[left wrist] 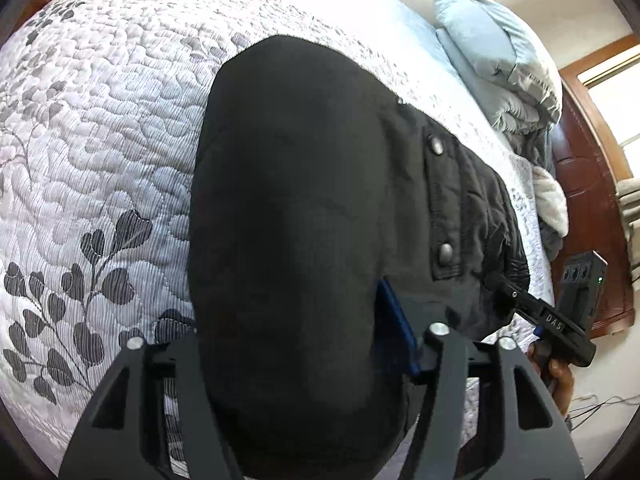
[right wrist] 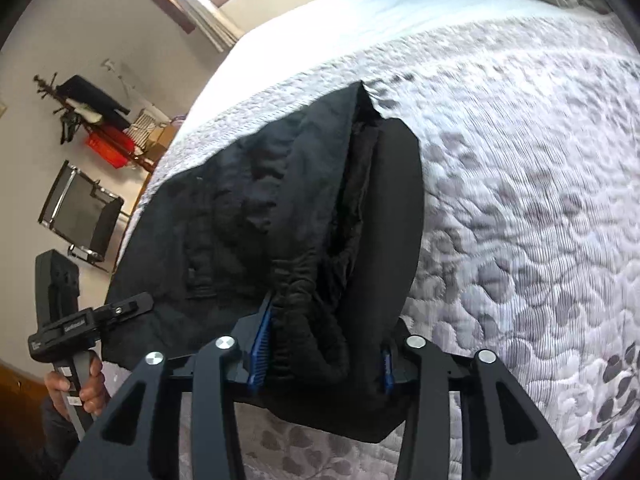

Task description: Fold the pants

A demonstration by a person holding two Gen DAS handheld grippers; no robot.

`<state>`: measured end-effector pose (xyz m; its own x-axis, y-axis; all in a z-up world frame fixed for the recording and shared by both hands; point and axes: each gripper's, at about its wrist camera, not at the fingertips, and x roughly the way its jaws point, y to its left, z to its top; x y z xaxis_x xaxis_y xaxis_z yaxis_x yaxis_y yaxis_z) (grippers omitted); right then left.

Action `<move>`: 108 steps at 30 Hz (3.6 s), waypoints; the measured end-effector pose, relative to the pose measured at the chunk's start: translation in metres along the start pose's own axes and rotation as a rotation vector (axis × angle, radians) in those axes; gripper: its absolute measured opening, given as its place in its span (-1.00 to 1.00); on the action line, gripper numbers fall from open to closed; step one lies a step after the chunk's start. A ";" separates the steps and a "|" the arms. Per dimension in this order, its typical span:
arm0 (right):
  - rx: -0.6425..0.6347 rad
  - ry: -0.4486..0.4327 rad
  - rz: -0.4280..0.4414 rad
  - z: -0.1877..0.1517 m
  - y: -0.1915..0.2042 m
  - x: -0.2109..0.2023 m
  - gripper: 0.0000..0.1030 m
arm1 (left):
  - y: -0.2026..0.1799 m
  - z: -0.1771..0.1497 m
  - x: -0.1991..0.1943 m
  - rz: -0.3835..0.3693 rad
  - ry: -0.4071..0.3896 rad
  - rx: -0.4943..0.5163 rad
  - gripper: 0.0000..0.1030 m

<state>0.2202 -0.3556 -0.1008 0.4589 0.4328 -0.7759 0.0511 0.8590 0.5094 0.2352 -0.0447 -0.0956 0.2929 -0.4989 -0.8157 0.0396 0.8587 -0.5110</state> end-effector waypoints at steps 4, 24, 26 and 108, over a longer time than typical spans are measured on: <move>0.021 0.008 -0.002 -0.006 -0.011 0.008 0.01 | -0.002 0.001 0.010 0.010 0.000 0.014 0.31; 0.037 -0.162 -0.080 -0.042 -0.019 -0.056 0.46 | 0.003 -0.018 -0.027 0.144 -0.052 0.061 0.73; 0.026 -0.165 -0.061 -0.041 -0.014 -0.062 0.46 | 0.002 -0.023 -0.033 0.154 -0.061 0.066 0.74; -0.155 -0.062 -0.361 -0.115 0.116 -0.094 0.90 | -0.095 -0.133 -0.170 0.373 -0.300 0.262 0.92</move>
<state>0.0815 -0.2649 -0.0112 0.4893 0.0824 -0.8682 0.0866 0.9860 0.1424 0.0545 -0.0571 0.0558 0.5906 -0.1327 -0.7960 0.1063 0.9906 -0.0862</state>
